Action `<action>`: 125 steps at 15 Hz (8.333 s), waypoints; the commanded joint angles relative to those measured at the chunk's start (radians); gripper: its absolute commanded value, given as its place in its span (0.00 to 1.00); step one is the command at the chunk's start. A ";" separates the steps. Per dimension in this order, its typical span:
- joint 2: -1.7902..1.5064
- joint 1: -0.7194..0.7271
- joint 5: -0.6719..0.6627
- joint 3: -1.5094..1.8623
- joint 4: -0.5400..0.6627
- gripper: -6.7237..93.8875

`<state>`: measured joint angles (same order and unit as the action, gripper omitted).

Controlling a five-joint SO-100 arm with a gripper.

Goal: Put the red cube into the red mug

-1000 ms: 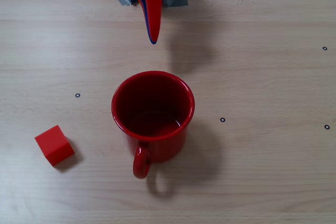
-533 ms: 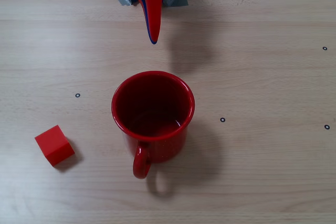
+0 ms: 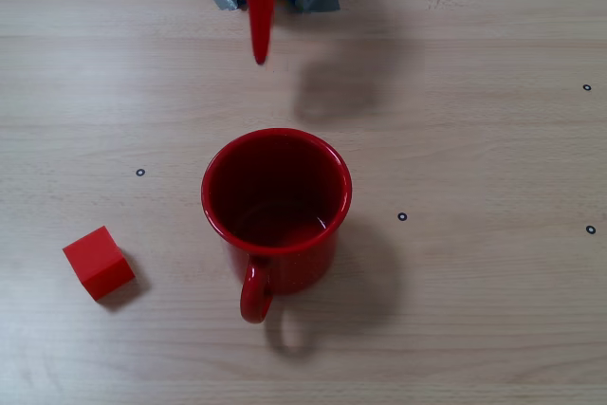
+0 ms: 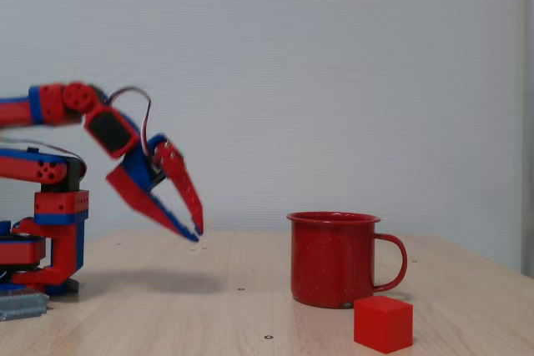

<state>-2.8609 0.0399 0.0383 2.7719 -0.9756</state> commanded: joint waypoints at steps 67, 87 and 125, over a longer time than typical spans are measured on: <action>2.264 -0.322 0.411 -2.312 -0.399 0.44; 1.842 -0.371 0.261 -2.177 -0.600 0.07; 1.534 0.071 -0.035 -1.646 -0.247 0.07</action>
<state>-1.2763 0.1197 0.0077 1.1474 -1.2272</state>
